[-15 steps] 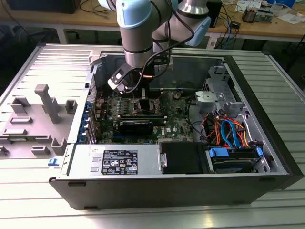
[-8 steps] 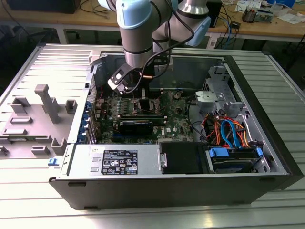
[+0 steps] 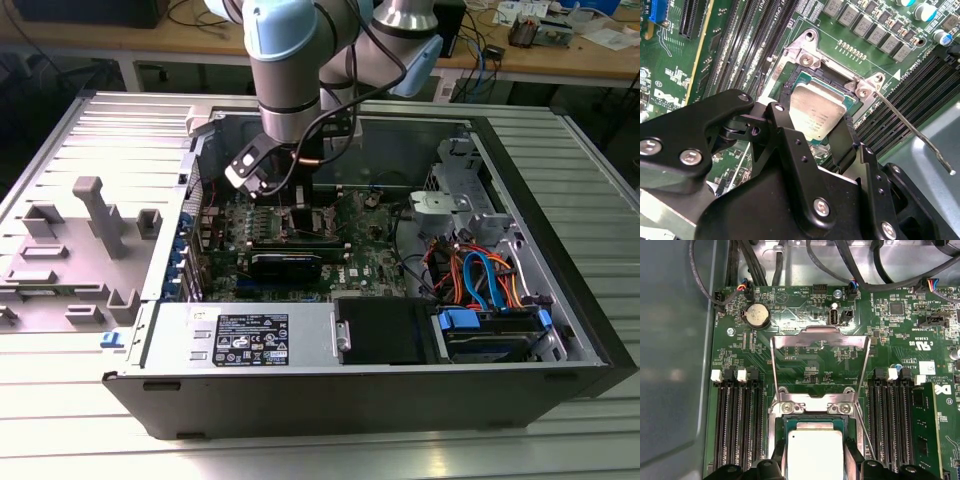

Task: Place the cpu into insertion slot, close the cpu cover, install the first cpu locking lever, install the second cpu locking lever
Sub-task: 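Place the cpu into insertion slot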

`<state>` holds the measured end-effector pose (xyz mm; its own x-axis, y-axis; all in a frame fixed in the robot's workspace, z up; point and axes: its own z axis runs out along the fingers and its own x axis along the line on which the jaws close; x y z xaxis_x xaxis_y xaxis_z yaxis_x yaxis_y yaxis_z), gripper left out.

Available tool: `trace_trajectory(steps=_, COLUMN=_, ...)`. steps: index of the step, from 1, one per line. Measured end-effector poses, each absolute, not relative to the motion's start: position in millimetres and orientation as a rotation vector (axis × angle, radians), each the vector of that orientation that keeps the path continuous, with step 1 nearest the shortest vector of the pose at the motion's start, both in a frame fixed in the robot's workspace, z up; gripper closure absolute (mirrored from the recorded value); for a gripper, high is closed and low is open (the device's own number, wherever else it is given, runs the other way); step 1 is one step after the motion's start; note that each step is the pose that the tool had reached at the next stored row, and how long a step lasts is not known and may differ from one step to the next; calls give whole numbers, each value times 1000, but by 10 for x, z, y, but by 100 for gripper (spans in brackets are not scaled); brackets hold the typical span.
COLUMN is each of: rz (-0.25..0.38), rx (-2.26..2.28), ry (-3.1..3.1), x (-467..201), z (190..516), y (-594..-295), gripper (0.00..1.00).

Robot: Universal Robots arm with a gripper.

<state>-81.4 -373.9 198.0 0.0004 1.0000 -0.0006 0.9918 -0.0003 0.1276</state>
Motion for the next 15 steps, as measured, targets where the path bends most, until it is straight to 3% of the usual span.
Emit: trace_trajectory(steps=15, rz=137, rx=2157, ry=2152, x=-809, z=1971, y=-3738, gripper=45)
